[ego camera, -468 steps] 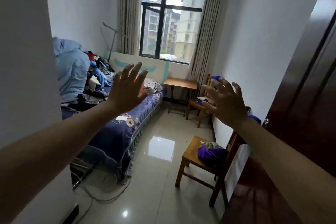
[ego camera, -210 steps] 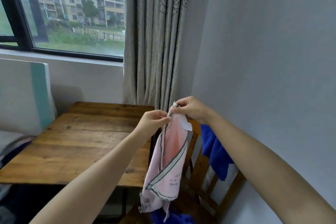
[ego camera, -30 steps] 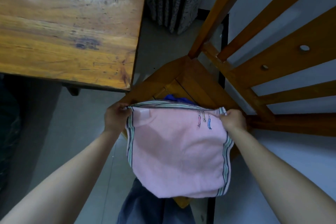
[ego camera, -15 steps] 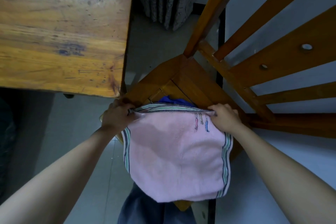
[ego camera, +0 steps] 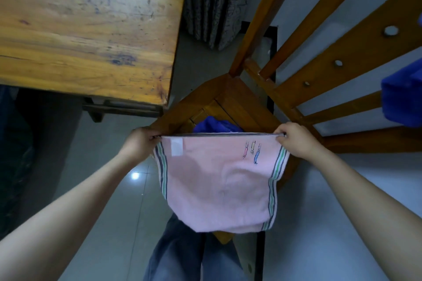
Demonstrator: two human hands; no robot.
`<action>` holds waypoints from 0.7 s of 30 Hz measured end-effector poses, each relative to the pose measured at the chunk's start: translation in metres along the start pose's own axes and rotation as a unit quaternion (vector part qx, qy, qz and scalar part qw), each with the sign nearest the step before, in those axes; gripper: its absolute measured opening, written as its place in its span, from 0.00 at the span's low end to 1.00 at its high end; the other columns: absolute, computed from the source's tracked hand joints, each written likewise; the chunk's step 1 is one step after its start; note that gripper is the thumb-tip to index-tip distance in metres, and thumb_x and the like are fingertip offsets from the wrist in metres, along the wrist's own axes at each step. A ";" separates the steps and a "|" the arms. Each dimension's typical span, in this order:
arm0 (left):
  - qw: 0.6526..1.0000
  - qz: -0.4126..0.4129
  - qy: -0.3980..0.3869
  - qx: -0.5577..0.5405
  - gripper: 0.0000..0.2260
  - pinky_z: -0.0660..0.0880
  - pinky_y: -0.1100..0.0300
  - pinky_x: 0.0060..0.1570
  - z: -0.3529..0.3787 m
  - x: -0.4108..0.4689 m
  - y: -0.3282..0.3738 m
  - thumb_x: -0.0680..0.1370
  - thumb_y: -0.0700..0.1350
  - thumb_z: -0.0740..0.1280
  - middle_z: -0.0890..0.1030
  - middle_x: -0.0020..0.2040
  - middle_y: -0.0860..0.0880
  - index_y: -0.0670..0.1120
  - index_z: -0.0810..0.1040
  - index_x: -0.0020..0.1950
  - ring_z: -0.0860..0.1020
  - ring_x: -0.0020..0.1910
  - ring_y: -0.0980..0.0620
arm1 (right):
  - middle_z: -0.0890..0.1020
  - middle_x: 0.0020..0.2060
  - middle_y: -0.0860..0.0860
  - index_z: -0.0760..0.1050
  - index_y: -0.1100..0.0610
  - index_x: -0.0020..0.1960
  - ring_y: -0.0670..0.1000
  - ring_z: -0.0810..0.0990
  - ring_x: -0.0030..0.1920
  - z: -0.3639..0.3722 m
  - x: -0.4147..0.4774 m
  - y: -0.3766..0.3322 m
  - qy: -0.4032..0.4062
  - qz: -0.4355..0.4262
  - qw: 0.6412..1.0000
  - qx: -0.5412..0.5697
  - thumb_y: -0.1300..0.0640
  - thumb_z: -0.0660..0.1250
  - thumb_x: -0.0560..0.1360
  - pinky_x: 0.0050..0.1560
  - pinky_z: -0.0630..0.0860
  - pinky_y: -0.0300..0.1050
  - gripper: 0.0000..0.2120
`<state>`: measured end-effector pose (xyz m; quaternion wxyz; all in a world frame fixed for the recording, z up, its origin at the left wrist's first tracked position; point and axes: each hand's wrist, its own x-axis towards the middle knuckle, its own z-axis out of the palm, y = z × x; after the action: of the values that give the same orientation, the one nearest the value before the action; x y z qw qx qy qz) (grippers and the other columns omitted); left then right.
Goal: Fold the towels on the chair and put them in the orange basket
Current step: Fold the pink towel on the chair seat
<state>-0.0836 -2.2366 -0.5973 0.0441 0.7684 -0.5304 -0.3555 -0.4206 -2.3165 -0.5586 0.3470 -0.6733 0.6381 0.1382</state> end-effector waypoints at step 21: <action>0.987 0.156 0.024 -0.037 0.15 0.70 0.59 0.43 -0.184 -0.177 0.055 0.67 0.29 0.69 0.75 0.43 0.47 0.49 0.74 0.35 0.75 0.40 0.47 | 0.78 0.34 0.48 0.77 0.56 0.41 0.46 0.75 0.36 -0.155 -0.210 -0.062 0.020 -0.097 0.995 0.023 0.60 0.73 0.70 0.34 0.69 0.36 0.04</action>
<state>-0.0501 -2.1673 -0.3476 0.1403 0.6823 -0.6291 -0.3451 -0.4316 -2.2597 -0.2970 0.3611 -0.7263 0.5800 0.0757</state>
